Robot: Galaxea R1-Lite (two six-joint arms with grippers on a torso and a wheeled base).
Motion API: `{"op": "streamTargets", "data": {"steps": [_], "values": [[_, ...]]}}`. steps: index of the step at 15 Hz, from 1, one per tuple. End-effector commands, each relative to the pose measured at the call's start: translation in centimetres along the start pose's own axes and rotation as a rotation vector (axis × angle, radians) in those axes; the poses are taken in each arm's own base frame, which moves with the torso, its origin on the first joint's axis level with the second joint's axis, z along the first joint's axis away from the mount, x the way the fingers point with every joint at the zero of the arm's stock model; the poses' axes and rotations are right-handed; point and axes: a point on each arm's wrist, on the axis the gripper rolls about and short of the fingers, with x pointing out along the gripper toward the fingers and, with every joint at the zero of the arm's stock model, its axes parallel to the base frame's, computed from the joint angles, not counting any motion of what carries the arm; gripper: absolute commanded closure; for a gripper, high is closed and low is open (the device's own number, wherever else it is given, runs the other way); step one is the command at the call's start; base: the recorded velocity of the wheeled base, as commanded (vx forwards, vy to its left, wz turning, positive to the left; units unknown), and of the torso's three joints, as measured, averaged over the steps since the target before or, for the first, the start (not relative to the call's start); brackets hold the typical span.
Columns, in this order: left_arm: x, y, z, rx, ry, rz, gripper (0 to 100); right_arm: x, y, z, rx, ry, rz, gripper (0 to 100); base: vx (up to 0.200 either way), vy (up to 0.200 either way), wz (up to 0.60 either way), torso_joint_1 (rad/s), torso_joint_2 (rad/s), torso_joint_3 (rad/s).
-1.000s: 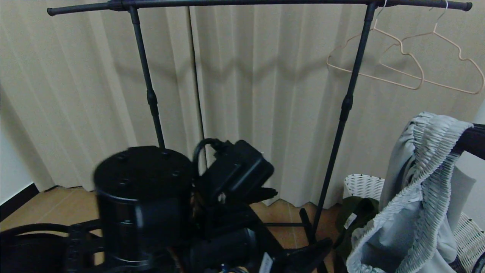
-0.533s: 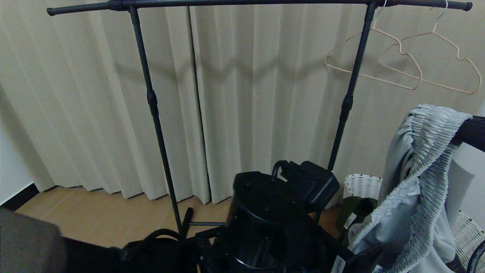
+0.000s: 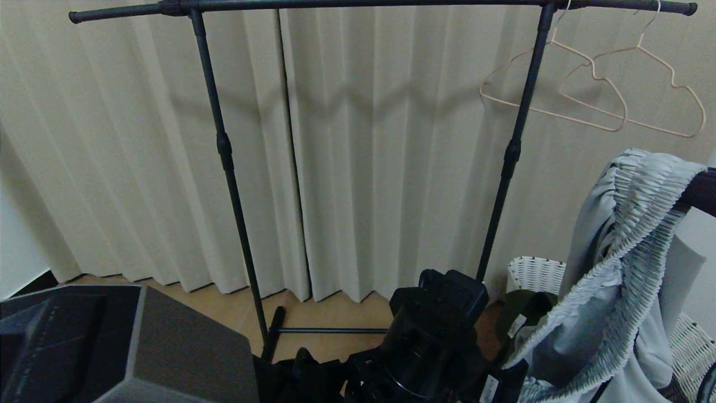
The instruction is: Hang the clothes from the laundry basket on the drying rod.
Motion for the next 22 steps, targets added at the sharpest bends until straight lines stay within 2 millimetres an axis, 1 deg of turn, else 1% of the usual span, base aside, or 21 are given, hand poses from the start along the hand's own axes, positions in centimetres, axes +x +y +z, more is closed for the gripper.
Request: {"op": "streamTargets", "data": {"steps": [1,2,4,7,8,9,10,12,14,15,16,17,20,22], "values": [[-0.1,0.1,-0.4,0.003,0.013,0.010,100,0.0,0.0,0.0,0.000,-0.002,0.001,100,0.000,0.000,0.00,0.000,0.00,0.000],[-0.2,0.2,-0.4,0.003,0.011,0.021,100,0.0,0.0,0.1,0.000,-0.003,0.001,100,0.000,0.000,0.00,0.000,0.00,0.000],[-1.3,0.2,-0.2,0.006,0.004,0.026,100,0.2,0.0,0.2,0.000,0.000,0.001,100,0.000,0.000,0.00,0.000,0.00,0.000],[-4.6,0.2,0.3,0.015,-0.023,0.079,100,1.3,-0.1,0.3,0.002,0.017,0.001,100,0.000,0.000,0.00,0.000,0.00,0.000],[-8.1,0.4,1.6,0.013,-0.076,0.083,100,2.3,-0.2,0.1,0.005,0.042,0.011,100,0.000,0.000,0.00,0.000,0.00,0.000],[-11.3,1.0,3.4,0.009,-0.142,0.085,100,2.8,0.3,0.4,0.004,0.042,0.048,100,0.000,0.000,0.00,0.000,0.00,0.000],[-13.9,1.7,4.7,0.011,-0.185,0.098,100,2.8,1.2,1.1,0.011,0.022,0.100,100,0.000,0.000,0.00,0.000,0.00,0.000],[-19.0,2.5,7.1,0.010,-0.251,0.112,100,3.1,2.0,2.1,0.060,0.002,0.148,100,0.000,0.000,0.00,0.000,0.00,0.000],[-23.7,2.6,9.3,0.009,-0.303,0.095,100,4.7,2.2,2.6,0.071,0.009,0.158,100,0.000,0.000,0.00,0.000,0.00,0.000],[-25.4,2.6,10.0,0.007,-0.326,0.081,100,5.4,2.5,2.9,0.073,0.012,0.181,100,0.000,0.000,0.00,0.000,0.00,0.000],[-26.4,2.8,10.5,0.004,-0.345,0.085,100,5.9,2.7,3.2,0.077,0.009,0.194,100,0.000,0.000,0.00,0.000,0.00,0.000],[-28.0,3.6,11.8,0.019,-0.389,0.131,100,6.9,2.9,4.1,0.090,-0.008,0.207,100,0.000,0.000,0.00,0.000,0.00,0.000],[-30.2,5.4,14.3,0.076,-0.477,0.223,100,8.3,3.2,6.6,0.086,-0.075,0.222,100,0.000,0.000,0.00,0.000,0.00,0.000],[-31.1,6.7,15.4,0.093,-0.473,0.239,100,8.7,3.3,7.8,0.083,-0.113,0.222,100,0.000,0.000,0.00,0.000,0.00,0.000]]}}
